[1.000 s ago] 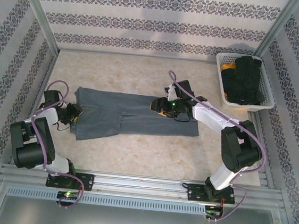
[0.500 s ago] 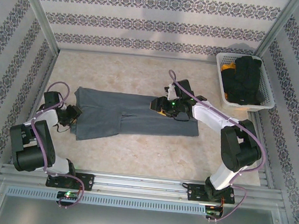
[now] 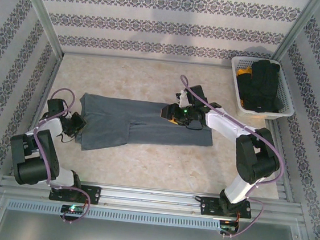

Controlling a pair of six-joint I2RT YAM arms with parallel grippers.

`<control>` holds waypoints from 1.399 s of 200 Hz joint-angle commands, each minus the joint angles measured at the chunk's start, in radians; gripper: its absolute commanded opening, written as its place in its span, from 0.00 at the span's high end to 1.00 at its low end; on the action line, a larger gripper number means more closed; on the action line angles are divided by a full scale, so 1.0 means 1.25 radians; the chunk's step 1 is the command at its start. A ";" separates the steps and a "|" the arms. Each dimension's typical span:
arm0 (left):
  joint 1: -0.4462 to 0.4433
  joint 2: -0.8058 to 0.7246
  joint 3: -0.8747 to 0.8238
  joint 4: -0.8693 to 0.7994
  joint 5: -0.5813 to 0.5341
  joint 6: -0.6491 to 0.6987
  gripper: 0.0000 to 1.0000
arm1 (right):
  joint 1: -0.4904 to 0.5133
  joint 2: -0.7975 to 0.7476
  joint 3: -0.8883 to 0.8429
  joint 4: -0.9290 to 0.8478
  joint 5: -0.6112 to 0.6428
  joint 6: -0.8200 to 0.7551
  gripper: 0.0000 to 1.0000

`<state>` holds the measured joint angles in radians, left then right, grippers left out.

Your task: Fold and stack the t-shirts

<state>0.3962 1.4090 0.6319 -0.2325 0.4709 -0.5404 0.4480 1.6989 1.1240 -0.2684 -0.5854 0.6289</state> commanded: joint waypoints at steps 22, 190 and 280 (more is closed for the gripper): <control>-0.009 -0.035 0.009 -0.025 -0.020 -0.004 1.00 | 0.002 -0.001 0.016 -0.008 -0.007 -0.002 0.46; -0.022 -0.025 -0.033 -0.035 -0.044 -0.060 0.70 | -0.011 -0.002 0.013 -0.015 -0.015 -0.004 0.46; -0.022 0.020 -0.018 -0.025 -0.090 -0.015 0.69 | -0.011 -0.004 0.008 -0.012 -0.013 0.003 0.46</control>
<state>0.3786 1.4166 0.6041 -0.2466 0.4164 -0.6018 0.4404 1.6989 1.1240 -0.2798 -0.5896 0.6289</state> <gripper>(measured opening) 0.307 0.538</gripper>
